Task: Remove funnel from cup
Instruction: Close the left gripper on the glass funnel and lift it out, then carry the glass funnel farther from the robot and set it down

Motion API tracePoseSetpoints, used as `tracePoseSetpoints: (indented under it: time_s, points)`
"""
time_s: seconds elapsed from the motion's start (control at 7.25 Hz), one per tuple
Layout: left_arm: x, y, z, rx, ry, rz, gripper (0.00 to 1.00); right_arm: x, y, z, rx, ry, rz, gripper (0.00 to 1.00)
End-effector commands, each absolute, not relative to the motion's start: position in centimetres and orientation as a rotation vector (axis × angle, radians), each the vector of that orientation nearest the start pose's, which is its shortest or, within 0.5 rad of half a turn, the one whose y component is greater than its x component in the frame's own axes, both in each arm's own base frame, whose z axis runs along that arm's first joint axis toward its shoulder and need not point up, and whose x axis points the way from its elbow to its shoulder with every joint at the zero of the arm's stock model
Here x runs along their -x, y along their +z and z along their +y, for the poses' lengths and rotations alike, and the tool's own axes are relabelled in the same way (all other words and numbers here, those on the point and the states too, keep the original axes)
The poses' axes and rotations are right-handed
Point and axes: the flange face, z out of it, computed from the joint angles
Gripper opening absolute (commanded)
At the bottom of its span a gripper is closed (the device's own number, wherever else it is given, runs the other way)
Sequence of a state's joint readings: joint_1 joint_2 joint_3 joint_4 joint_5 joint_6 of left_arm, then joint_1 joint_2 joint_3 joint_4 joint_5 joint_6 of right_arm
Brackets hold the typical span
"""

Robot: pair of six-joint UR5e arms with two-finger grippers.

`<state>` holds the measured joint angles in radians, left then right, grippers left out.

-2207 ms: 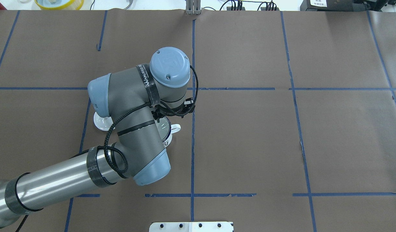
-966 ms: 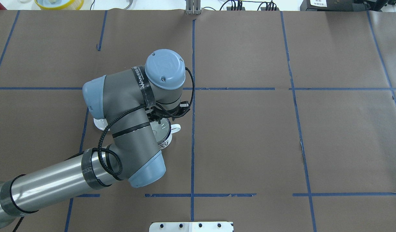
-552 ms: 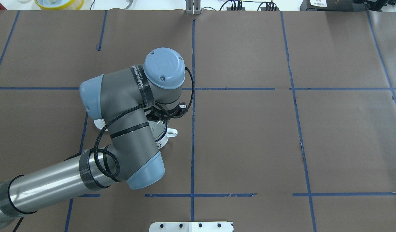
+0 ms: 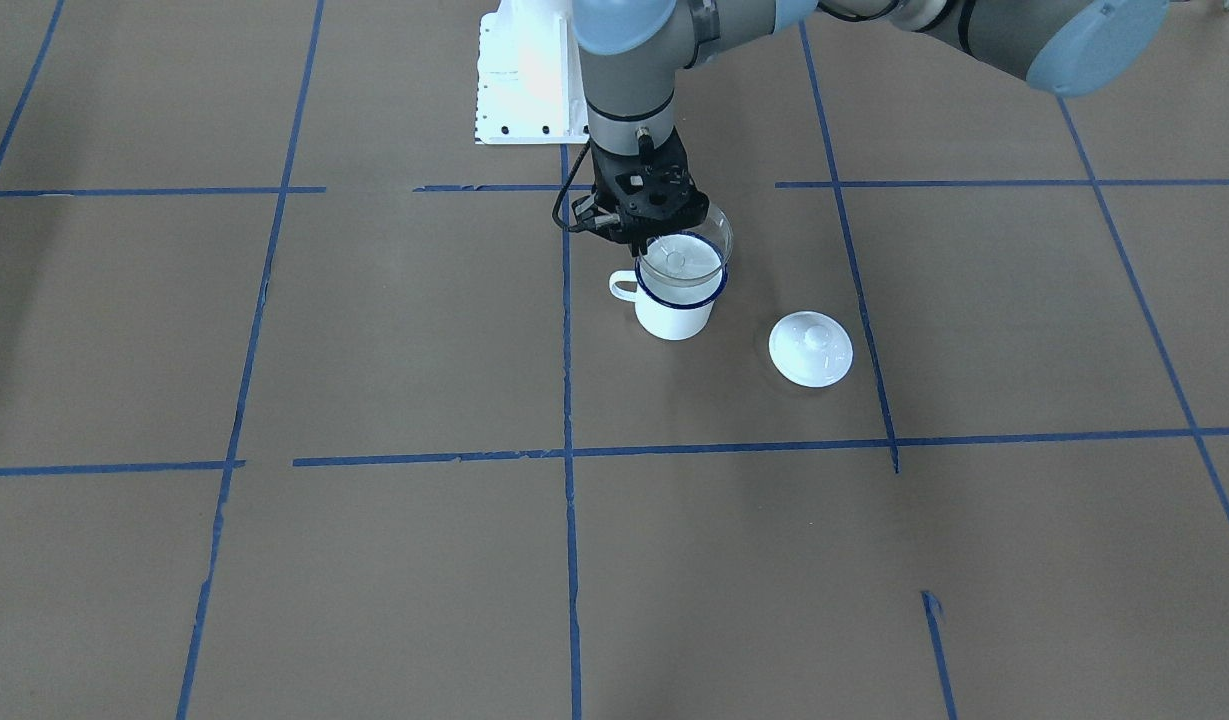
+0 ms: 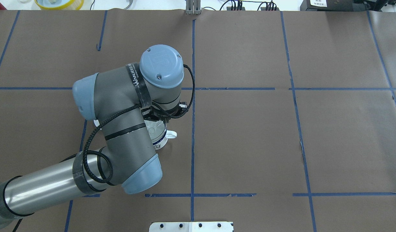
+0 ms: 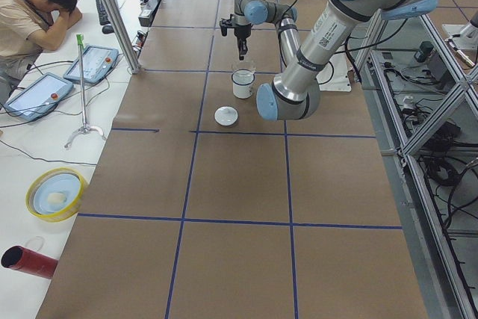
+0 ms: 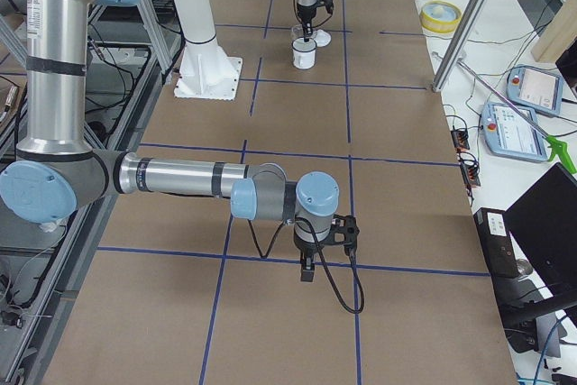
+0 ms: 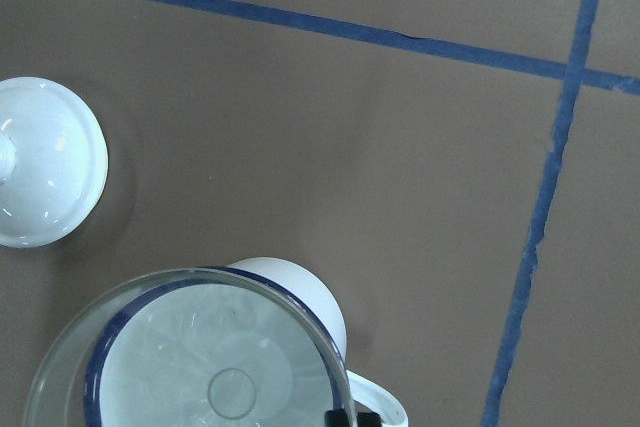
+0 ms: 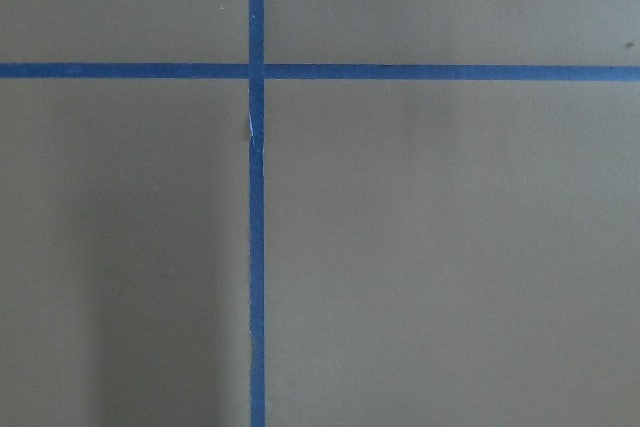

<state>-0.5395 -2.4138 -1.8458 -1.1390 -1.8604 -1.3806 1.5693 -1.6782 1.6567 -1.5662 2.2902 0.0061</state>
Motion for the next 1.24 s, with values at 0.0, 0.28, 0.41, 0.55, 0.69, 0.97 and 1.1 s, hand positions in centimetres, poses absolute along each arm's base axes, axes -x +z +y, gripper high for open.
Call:
tracePoseSetpoints:
  time_s: [0.0,0.28,0.41,0.55,0.69,0.97,1.1]
  points:
    - [-39.0,5.6,-41.3,-0.065,-0.307,0.861,0.0,-6.7,67.0,-44.5,0.019,0.01,-0.719,1.0]
    - [-35.8,4.0,-44.1,-0.102,-0.676,1.001,0.0,-6.7,67.0,-44.5,0.019,0.01,-0.719,1.0]
    - [-36.4,5.2,-46.5,-0.18,-0.851,1.061,0.0,-6.7,67.0,-44.5,0.019,0.01,-0.719,1.0]
    - [-37.1,6.8,-49.5,-0.2,-0.996,1.134,0.0,-6.7,67.0,-44.5,0.019,0.01,-0.719,1.0]
    - [-37.3,10.1,-52.2,-0.191,-1.147,1.24,0.0,-6.7,67.0,-44.5,0.019,0.01,-0.719,1.0]
    - [-40.4,20.1,-58.8,-0.192,-1.389,1.279,0.0,-6.7,67.0,-44.5,0.019,0.01,-0.719,1.0]
    - [-41.6,24.7,-61.7,-0.23,-1.455,1.268,0.0,-6.7,67.0,-44.5,0.019,0.01,-0.719,1.0]
